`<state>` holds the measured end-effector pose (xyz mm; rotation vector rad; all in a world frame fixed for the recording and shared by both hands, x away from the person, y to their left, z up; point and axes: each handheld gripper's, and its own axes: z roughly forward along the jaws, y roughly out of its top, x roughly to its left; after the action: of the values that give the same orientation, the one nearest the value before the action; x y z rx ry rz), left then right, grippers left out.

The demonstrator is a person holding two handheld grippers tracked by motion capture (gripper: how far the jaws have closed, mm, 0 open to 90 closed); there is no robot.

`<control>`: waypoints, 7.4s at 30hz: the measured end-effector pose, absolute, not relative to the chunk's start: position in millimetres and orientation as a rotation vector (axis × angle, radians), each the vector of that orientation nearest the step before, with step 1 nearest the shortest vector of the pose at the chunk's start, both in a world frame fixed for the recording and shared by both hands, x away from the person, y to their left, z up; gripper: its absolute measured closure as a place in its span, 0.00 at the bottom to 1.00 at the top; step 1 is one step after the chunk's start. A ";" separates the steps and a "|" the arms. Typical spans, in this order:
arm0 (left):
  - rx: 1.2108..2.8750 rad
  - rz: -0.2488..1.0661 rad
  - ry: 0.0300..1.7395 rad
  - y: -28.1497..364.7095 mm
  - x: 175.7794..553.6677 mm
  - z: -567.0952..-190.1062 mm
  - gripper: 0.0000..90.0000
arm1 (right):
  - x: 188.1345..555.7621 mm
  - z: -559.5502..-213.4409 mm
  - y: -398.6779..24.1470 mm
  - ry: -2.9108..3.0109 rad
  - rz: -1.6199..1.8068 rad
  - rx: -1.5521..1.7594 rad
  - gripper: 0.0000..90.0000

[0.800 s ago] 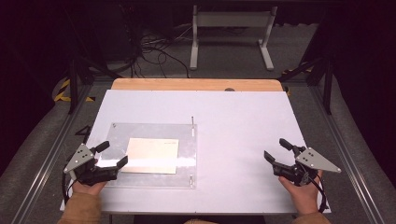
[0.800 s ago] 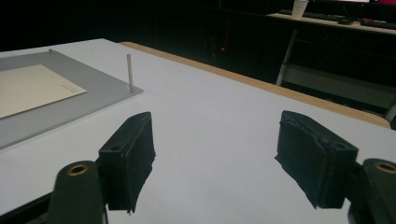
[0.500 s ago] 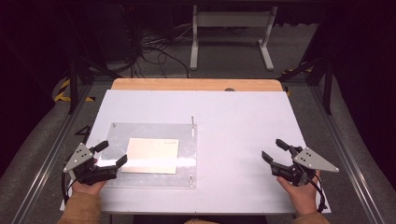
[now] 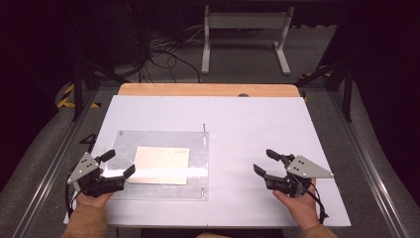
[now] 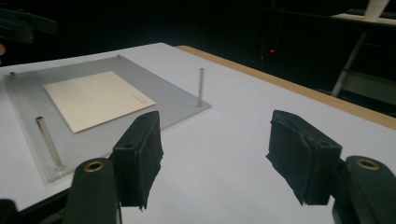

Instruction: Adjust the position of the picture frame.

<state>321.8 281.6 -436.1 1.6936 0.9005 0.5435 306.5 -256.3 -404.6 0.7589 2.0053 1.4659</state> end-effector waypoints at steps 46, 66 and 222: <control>1.701 0.522 0.933 284.9 324.3 -438.4 0.08 | 310.6 -445.7 -117.6 2.539 1.400 0.457 0.71; 1.696 0.521 0.941 288.2 324.1 -438.5 0.08 | 316.7 -431.9 -119.3 2.548 1.270 0.467 0.94; 2.215 0.060 0.899 218.5 383.8 -448.2 0.44 | 422.8 -407.0 -259.7 2.235 0.969 1.321 0.72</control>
<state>383.8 218.5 -448.2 2.2147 0.8989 0.0600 422.8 -259.7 -407.0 1.3213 2.2349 0.9686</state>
